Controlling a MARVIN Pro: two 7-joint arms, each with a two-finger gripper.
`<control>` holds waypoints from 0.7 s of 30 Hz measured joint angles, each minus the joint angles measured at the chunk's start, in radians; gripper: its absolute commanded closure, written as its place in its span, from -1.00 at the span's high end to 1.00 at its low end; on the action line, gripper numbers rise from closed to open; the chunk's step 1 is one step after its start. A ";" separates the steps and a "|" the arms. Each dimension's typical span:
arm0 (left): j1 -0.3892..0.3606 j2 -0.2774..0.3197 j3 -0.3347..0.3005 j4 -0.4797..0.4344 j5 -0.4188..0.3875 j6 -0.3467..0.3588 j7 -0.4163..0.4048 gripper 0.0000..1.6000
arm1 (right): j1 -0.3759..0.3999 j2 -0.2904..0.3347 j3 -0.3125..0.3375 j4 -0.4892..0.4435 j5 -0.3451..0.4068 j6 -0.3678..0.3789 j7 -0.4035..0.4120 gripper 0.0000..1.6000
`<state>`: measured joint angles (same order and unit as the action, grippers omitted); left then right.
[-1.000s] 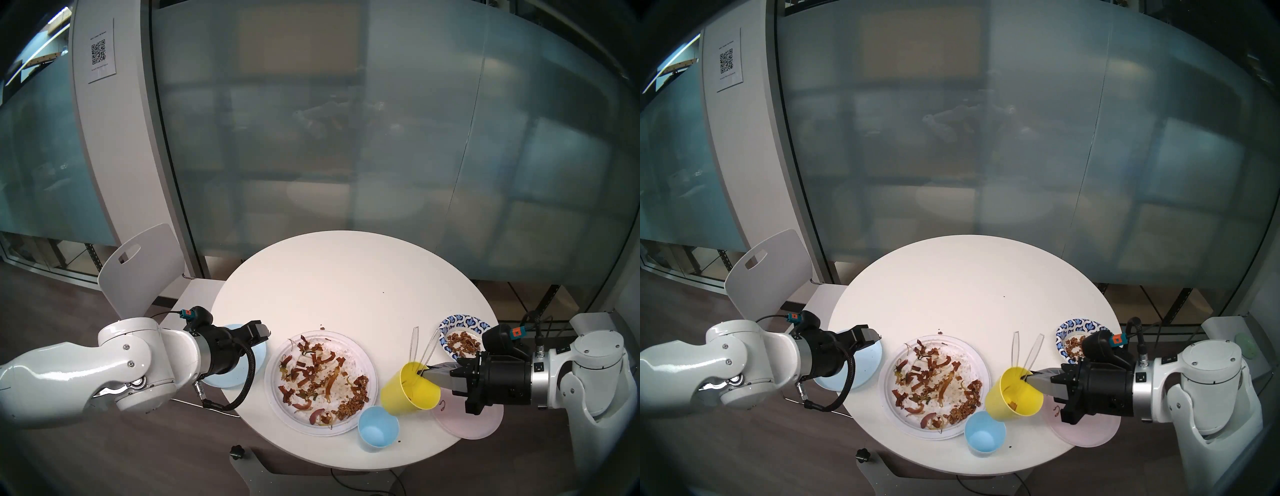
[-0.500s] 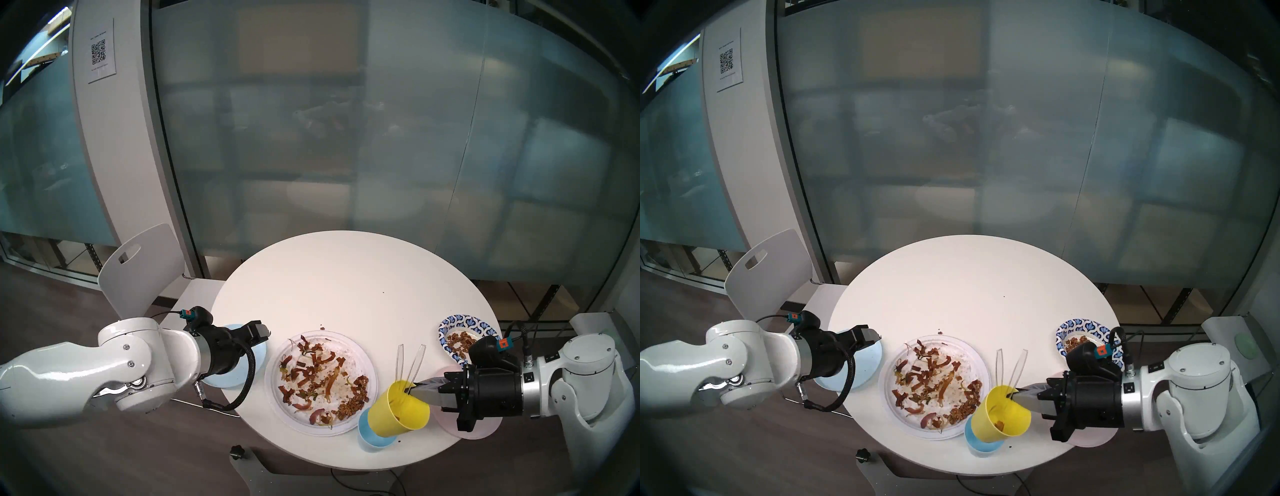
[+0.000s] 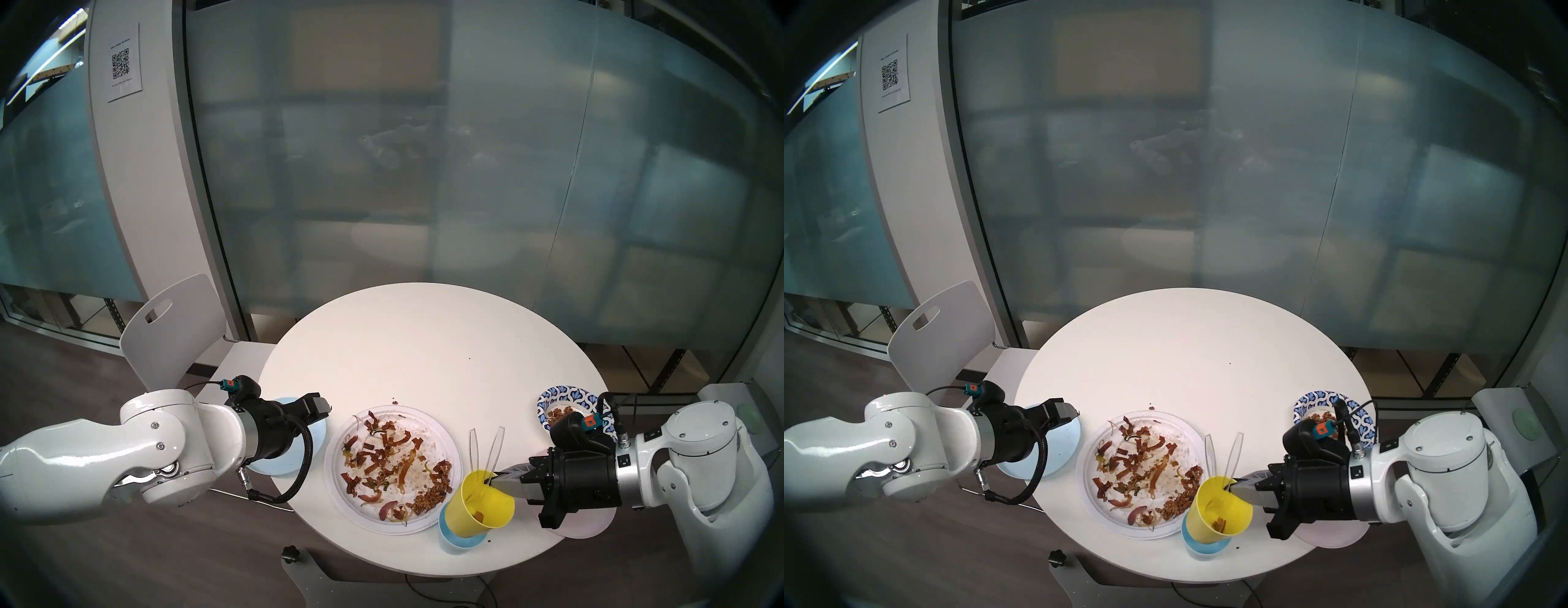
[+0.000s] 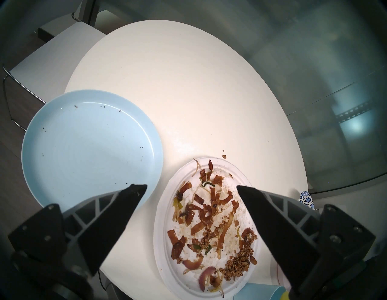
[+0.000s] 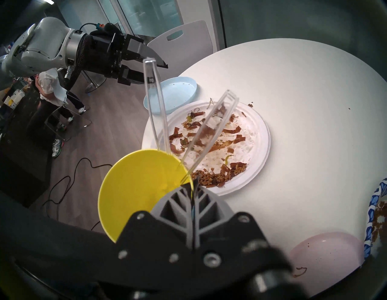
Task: Stack the plates into one stack
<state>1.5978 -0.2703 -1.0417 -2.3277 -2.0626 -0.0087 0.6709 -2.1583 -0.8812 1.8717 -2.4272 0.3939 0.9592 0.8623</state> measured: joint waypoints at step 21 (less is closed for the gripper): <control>-0.005 0.003 0.005 0.000 -0.001 -0.002 -0.002 1.00 | 0.087 0.113 -0.095 -0.001 -0.003 0.003 -0.005 -1.00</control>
<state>1.5928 -0.2676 -1.0365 -2.3278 -2.0641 -0.0110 0.6689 -2.0712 -0.7678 1.7767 -2.4278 0.3911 0.9621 0.8570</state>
